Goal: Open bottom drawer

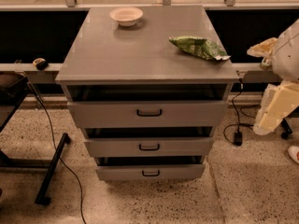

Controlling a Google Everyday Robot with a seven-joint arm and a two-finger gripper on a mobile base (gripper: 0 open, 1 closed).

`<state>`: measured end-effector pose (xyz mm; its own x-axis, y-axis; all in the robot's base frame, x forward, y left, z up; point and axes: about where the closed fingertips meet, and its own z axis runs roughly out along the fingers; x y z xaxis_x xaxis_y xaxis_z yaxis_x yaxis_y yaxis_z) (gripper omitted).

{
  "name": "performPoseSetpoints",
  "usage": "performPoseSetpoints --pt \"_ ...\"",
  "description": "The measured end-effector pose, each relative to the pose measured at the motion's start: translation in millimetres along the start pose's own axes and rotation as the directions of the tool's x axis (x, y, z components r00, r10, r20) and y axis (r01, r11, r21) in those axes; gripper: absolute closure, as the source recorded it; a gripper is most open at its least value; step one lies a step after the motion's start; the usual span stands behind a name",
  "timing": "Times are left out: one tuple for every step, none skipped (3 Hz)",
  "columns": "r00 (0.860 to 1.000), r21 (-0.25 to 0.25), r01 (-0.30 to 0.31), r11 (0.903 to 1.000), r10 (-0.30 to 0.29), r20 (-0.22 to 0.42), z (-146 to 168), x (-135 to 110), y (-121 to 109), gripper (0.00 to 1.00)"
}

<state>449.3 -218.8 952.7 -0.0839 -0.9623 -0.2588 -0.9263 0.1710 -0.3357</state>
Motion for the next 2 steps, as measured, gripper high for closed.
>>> performPoseSetpoints --pt "1.000 0.000 0.000 1.0000 0.000 0.000 0.0 0.0 0.0 0.00" --pt "1.000 0.000 0.001 1.0000 -0.001 -0.012 1.7 0.1 0.7 0.00"
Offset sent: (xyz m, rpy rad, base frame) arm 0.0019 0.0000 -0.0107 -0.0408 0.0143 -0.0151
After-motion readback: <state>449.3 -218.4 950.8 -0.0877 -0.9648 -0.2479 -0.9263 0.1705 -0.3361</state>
